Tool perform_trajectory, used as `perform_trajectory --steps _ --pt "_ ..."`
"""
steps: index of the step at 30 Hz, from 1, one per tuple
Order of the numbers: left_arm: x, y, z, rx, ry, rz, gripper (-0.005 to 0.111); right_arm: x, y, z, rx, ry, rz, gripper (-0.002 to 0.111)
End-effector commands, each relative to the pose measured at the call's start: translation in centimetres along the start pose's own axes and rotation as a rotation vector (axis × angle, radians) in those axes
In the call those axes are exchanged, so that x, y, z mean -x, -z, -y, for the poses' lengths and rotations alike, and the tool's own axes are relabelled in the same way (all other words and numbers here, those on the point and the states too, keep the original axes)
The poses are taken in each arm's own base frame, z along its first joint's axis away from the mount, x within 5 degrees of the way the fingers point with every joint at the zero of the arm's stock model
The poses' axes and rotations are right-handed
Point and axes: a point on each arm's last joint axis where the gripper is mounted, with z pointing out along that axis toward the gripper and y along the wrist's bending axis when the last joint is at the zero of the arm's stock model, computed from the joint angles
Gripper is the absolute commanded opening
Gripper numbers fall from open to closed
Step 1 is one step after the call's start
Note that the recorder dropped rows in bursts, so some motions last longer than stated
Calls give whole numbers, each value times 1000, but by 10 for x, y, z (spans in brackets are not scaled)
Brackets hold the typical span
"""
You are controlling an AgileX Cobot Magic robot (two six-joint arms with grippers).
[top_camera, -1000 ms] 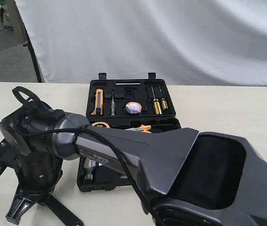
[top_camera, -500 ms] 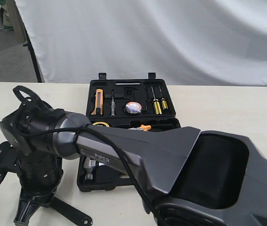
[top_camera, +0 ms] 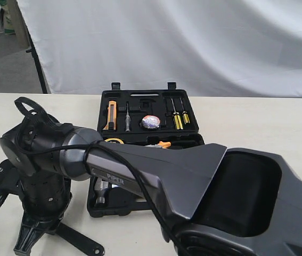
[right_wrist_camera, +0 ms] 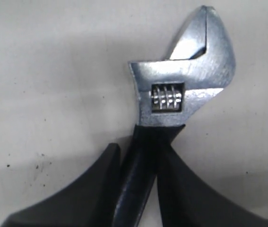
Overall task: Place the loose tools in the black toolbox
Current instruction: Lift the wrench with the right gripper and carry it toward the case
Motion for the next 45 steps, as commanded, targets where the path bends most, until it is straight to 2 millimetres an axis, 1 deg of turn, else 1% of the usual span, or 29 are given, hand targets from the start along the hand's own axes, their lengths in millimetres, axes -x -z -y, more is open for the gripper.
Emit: perform_trajectory --steps 1,2,3,4,5,8,11,13,15,17,21,24,26,30,34,38,42,44,45 --pt "2 0 -1 21 0 20 1 -11 -20 -9 64 -60 -106 42" --pt "2 0 -1 21 0 20 1 -11 -19 -9 62 -80 -105 48" --pt "2 0 -1 21 0 20 1 -10 -16 -8 60 -85 -100 52" --pt "2 0 -1 21 0 20 1 -10 -15 -8 57 -84 -98 55" --pt "2 0 -1 21 0 20 1 -9 -9 -7 49 -82 -87 56" --pt "2 0 -1 21 0 20 1 -3 7 -3 18 -92 -43 56" --pt "2 0 -1 21 0 20 1 5 26 2 -6 -162 16 56" --pt "2 0 -1 21 0 20 1 7 32 6 -41 -201 36 56" --pt "2 0 -1 21 0 20 1 13 34 11 -86 -231 104 56" --pt "2 0 -1 21 0 20 1 17 31 16 -129 -266 149 56" --pt "2 0 -1 21 0 20 1 19 19 23 -197 -352 184 56" --pt "2 0 -1 21 0 20 1 21 7 27 -174 -453 227 56" --pt "2 0 -1 21 0 20 1 22 2 29 -164 -485 252 56" --pt "2 0 -1 21 0 20 1 20 -3 33 -156 -537 246 56" --pt "2 0 -1 21 0 20 1 20 -5 28 -101 -592 238 56" --pt "2 0 -1 21 0 20 1 23 -5 21 -24 -584 247 56" --pt "2 0 -1 21 0 20 1 22 -5 20 -15 -572 231 56" --pt "2 0 -1 21 0 20 1 19 -10 17 -11 -559 185 56" --pt "2 0 -1 21 0 20 1 16 -16 16 -9 -533 148 56"
